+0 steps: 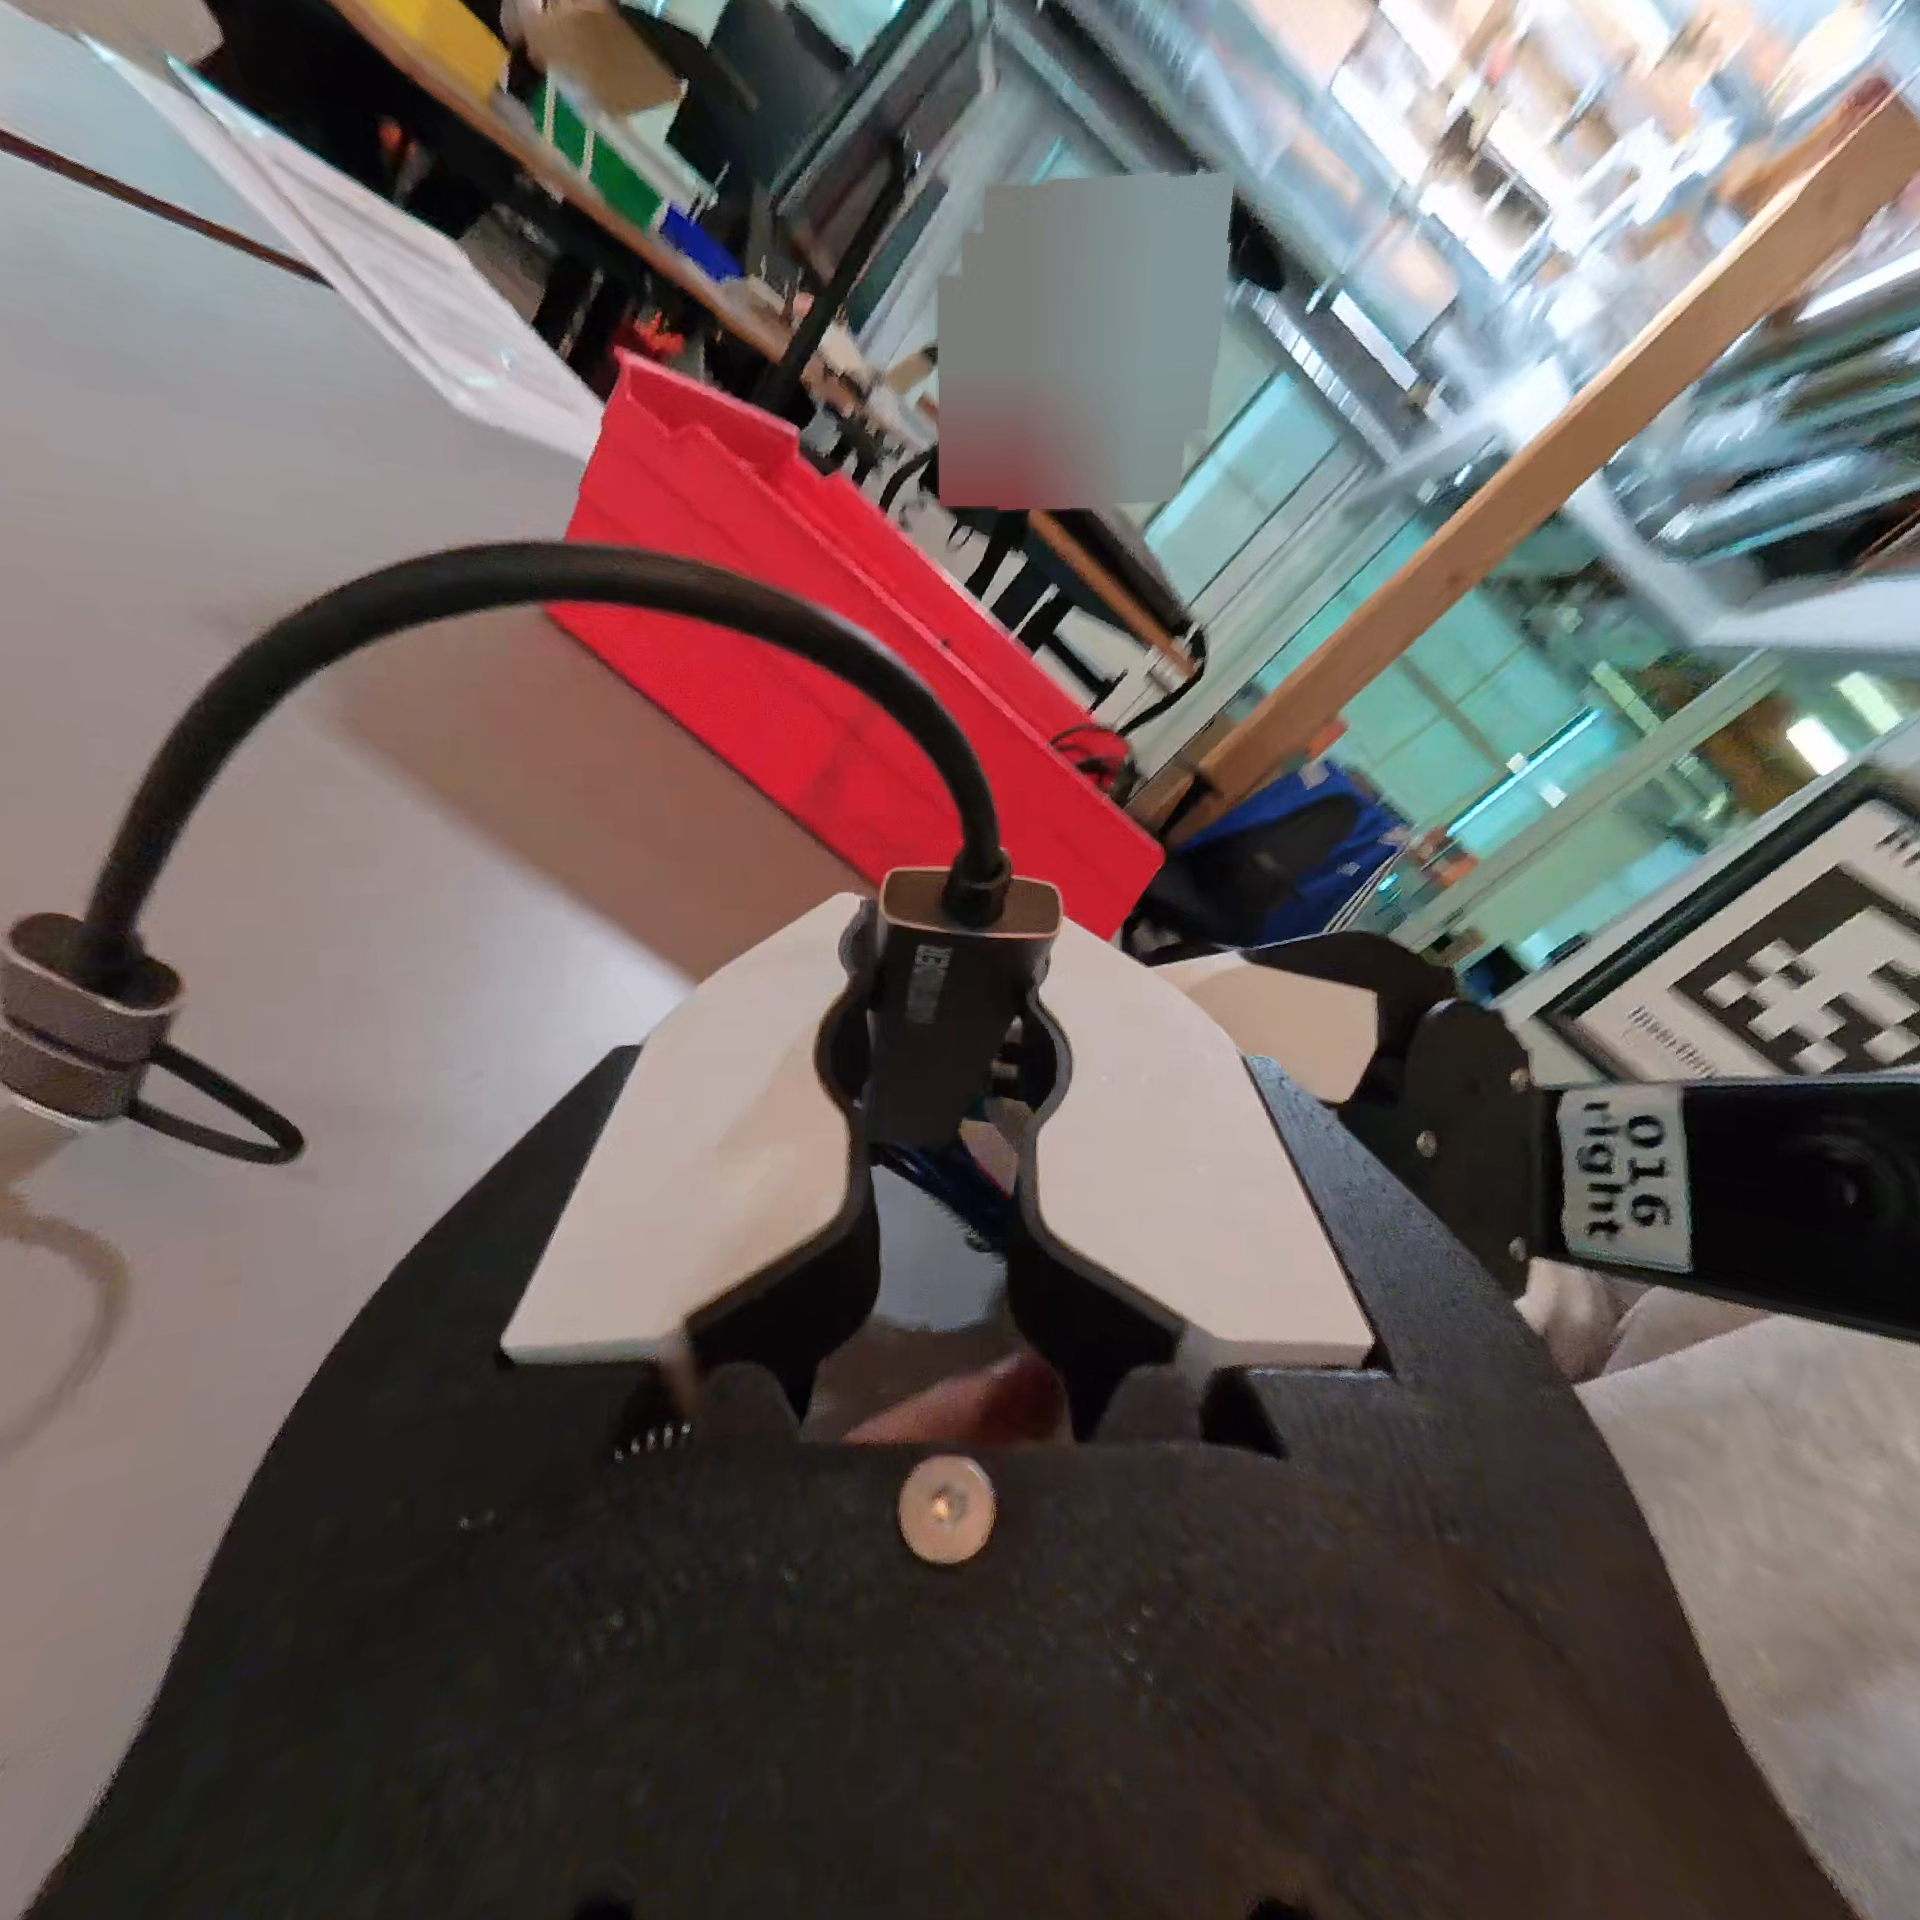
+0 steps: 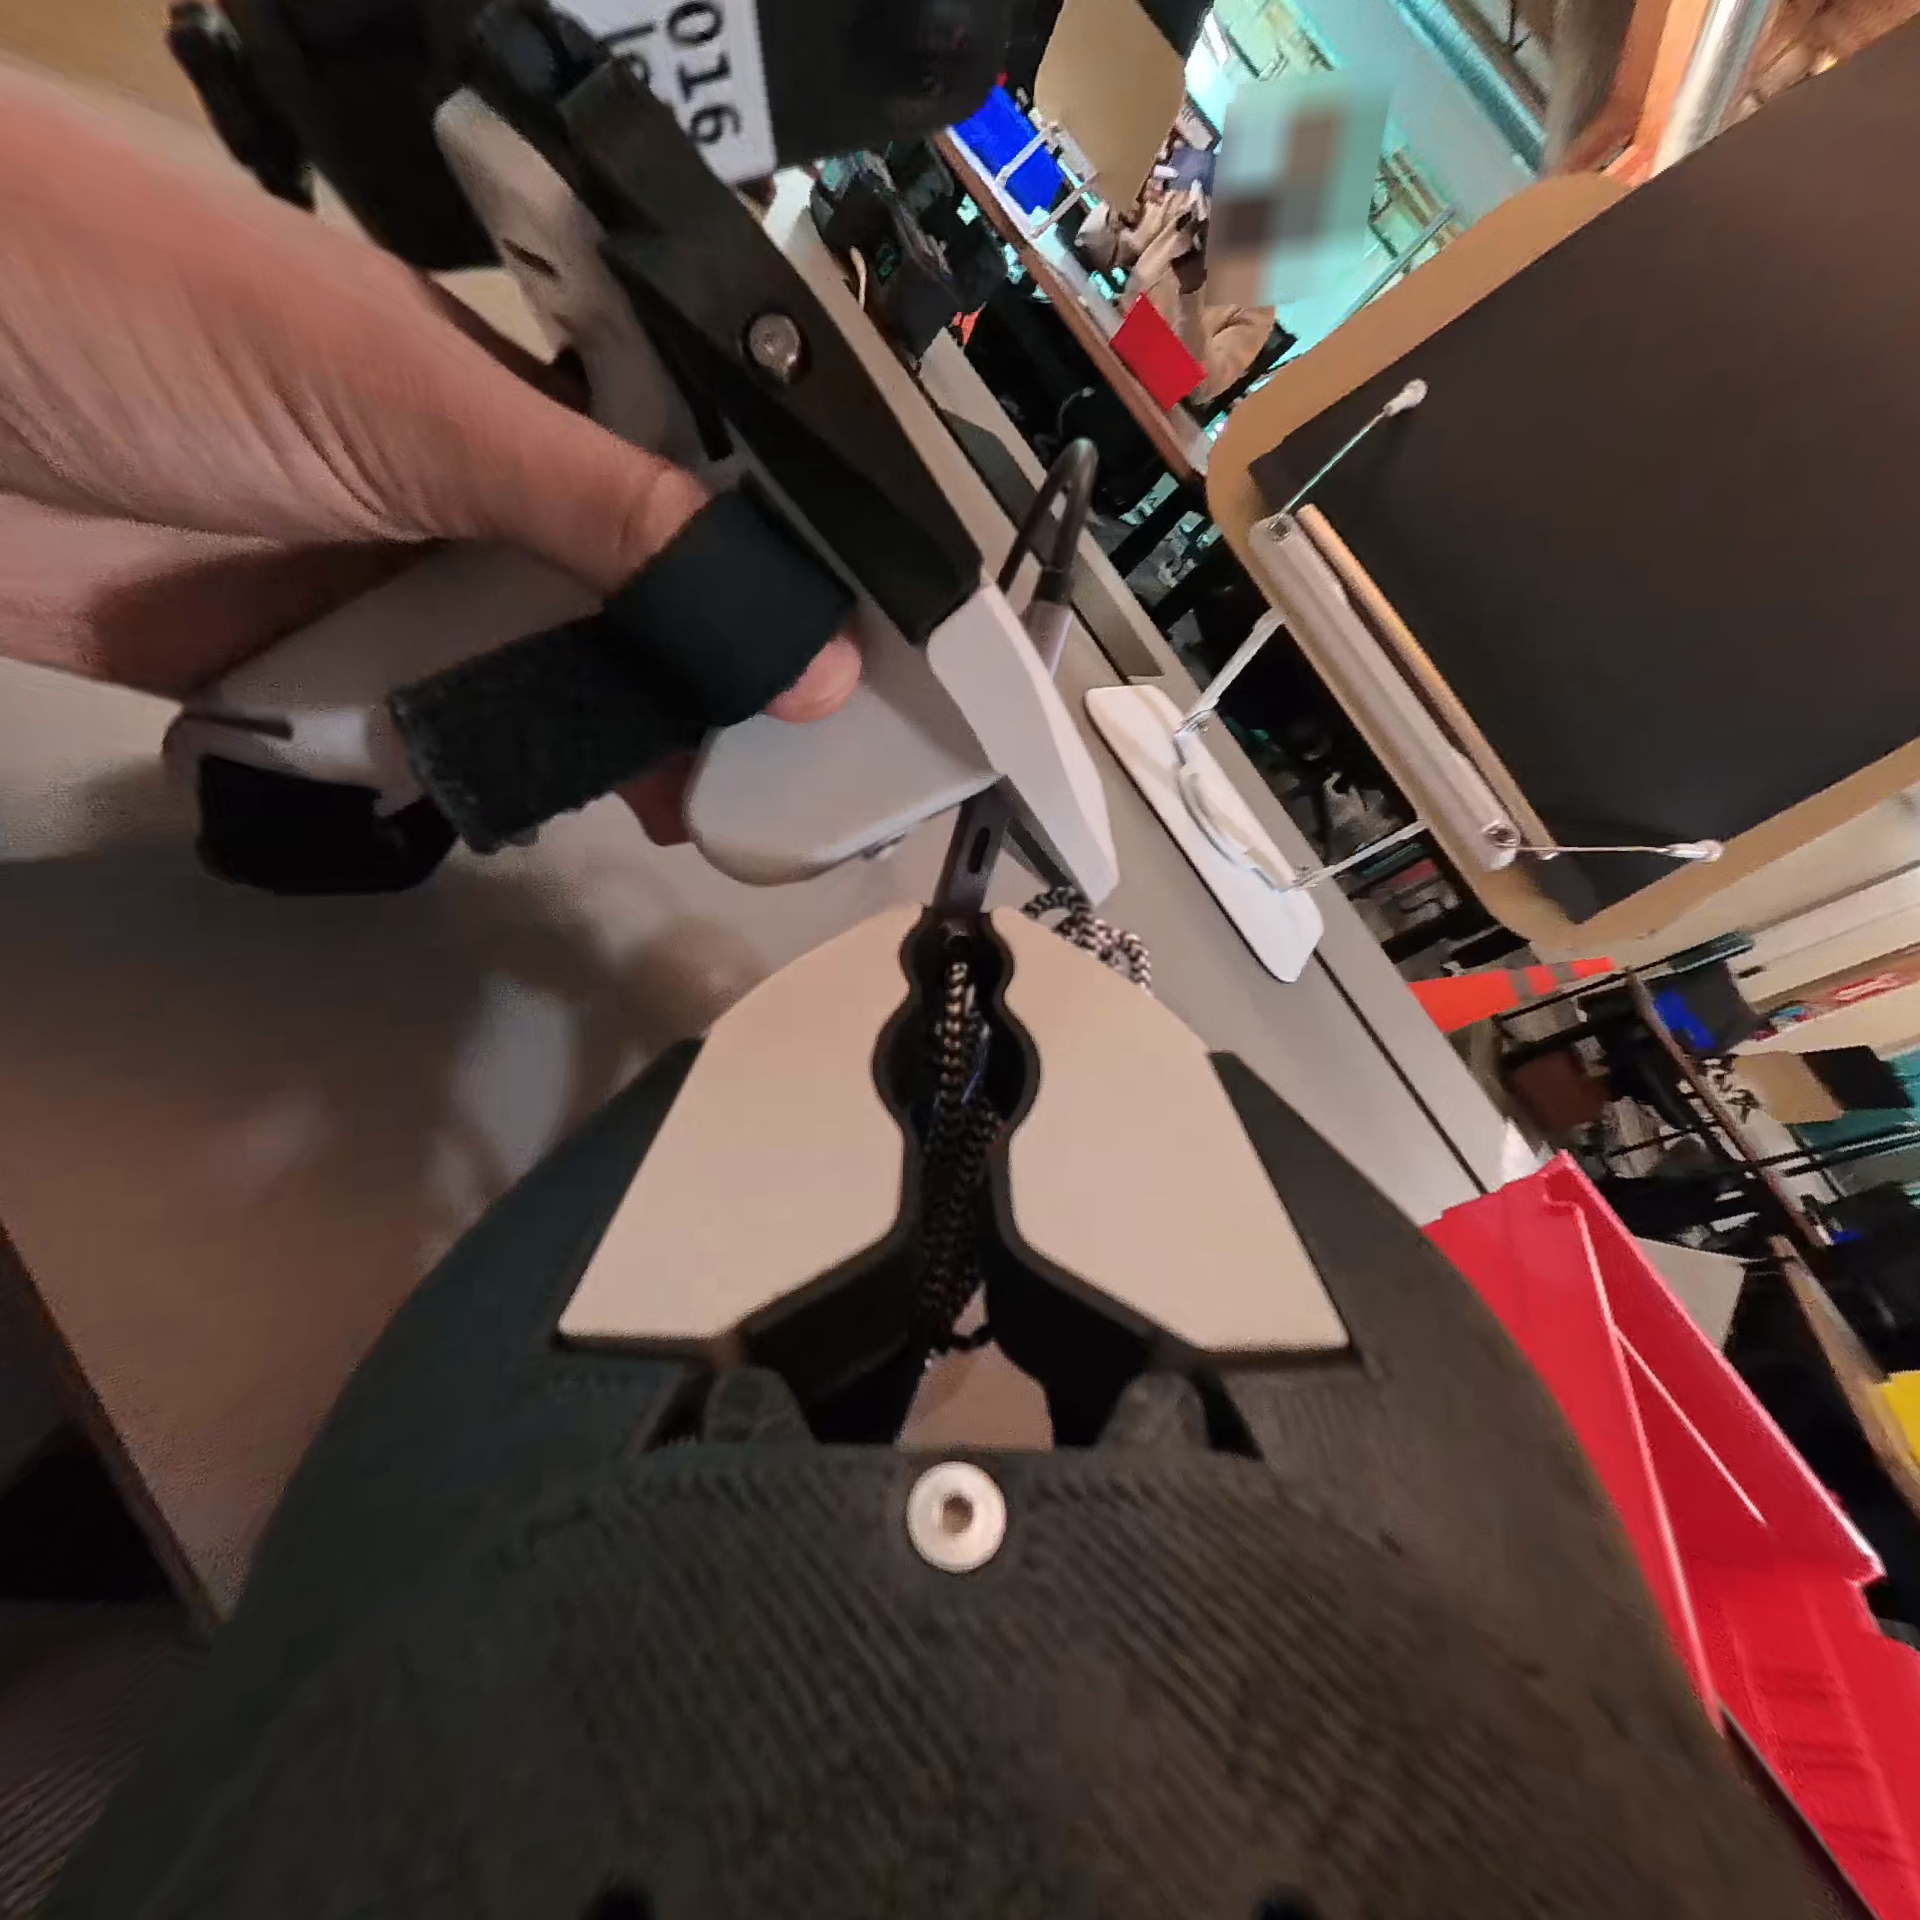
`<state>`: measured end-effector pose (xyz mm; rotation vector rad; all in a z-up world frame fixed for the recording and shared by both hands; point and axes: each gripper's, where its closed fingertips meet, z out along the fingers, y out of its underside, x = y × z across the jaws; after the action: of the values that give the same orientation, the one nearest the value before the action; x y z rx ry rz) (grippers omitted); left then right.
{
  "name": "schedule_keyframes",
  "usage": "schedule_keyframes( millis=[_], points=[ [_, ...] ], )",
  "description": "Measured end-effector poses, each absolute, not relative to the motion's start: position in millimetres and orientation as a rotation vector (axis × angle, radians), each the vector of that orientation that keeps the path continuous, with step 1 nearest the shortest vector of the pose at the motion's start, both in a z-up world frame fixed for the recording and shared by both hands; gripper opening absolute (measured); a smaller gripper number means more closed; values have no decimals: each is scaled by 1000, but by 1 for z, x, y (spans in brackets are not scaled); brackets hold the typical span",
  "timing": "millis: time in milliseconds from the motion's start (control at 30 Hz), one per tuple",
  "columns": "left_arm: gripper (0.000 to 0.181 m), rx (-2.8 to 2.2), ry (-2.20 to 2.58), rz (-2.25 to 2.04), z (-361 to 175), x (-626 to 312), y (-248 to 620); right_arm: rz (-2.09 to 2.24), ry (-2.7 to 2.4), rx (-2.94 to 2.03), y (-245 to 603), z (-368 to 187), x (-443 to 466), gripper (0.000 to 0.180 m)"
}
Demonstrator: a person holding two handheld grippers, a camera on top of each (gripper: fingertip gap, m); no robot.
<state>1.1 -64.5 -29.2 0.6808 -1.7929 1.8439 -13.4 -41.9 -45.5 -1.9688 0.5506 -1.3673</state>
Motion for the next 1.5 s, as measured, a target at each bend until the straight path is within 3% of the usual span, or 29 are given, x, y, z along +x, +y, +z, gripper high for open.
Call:
schedule_keyframes(
  millis=[33, 333, 733, 1067, 1500],
  points=[
    [24, 688, -1748, 1856, -27, 0, -65, -1373, 548, -1960, -42, -44, -13, 7],
    [29, 680, -1631, 2058, -13, 2, -56, -1351, 535, -1864, -29, -37, -17, 7],
    [31, 610, -1481, 1961, -7, -6, -60, -1318, 515, -1876, -26, -43, -17, 12],
    [30, 633, -1583, 1930, -21, -7, -67, -1261, 540, -1953, -29, -56, -19, 15],
    [19, 767, -1837, 1875, -41, 12, -64, -1135, 642, -1961, -37, -56, -12, 6]
  ],
)
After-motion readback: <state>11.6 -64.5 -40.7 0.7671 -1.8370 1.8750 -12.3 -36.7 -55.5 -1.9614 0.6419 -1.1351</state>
